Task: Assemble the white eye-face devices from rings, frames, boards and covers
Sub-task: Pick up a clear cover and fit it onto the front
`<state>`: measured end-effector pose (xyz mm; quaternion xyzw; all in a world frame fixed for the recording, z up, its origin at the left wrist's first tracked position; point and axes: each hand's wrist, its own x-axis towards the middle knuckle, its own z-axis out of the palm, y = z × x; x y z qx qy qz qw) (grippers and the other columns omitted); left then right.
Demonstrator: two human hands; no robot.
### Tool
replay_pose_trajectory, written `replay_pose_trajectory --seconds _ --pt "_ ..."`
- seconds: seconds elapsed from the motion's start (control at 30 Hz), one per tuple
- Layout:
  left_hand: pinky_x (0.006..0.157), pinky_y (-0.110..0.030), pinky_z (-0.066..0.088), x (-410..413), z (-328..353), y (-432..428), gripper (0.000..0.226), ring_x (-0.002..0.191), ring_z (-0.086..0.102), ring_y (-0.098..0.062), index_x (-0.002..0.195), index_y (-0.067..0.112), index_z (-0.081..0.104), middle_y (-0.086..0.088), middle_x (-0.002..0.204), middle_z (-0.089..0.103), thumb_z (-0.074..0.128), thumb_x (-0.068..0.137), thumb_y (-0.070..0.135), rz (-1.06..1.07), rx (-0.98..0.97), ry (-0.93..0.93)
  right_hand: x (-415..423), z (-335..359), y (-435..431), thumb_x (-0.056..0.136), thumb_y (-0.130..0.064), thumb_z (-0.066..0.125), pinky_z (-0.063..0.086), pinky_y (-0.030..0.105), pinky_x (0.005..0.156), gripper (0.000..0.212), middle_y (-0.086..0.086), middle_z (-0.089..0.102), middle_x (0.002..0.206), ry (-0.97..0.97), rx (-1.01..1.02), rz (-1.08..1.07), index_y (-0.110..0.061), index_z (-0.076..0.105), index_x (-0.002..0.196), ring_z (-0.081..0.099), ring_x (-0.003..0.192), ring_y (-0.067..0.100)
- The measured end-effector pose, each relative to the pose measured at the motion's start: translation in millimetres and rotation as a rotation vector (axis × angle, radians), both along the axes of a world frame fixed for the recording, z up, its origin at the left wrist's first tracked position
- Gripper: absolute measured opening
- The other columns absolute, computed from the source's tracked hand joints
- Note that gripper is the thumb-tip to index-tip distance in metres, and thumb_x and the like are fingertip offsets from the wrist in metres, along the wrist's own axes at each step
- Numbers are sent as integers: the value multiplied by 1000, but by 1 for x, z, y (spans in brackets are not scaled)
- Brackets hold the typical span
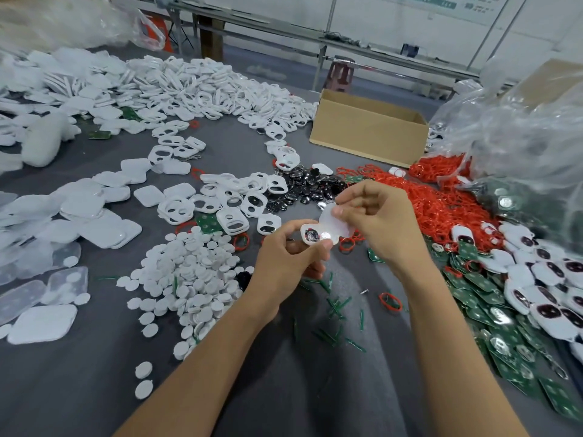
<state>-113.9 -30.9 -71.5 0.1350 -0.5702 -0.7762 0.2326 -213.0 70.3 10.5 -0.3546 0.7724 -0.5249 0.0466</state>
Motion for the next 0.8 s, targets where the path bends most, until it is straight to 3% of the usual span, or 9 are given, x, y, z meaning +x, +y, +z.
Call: replay_pose_trajectory --seconds 0.13,0.47,0.57,0.8 --pt "57 -27 54 0 1 0 32 60 59 -18 111 14 66 -8 74 71 77 81 12 -36 -58 -28 1 -3 -3 79 0 73 50 30 65 20 0 68 69 83 44 60 -19 69 77 60 64 12" --pt "57 -25 54 1 3 0 28 56 60 -14 101 20 70 -4 72 71 79 77 7 -54 -88 -12 0 -6 -2 81 0 70 44 27 58 20 -3 64 64 65 86 144 -19 67 74 56 60 13" --pt "57 -23 54 1 3 0 28 56 60 -13 101 20 70 -3 71 71 78 78 6 -60 -89 -6 -1 -5 0 82 1 69 43 29 56 17 2 65 64 47 86 170 -15 67 76 55 61 19" --pt "57 -21 53 4 6 0 25 56 61 -12 97 21 70 -2 71 71 78 78 7 -99 -116 11 -1 -5 1 84 1 68 40 33 60 2 32 65 80 -9 144 237 0 68 85 51 64 24"
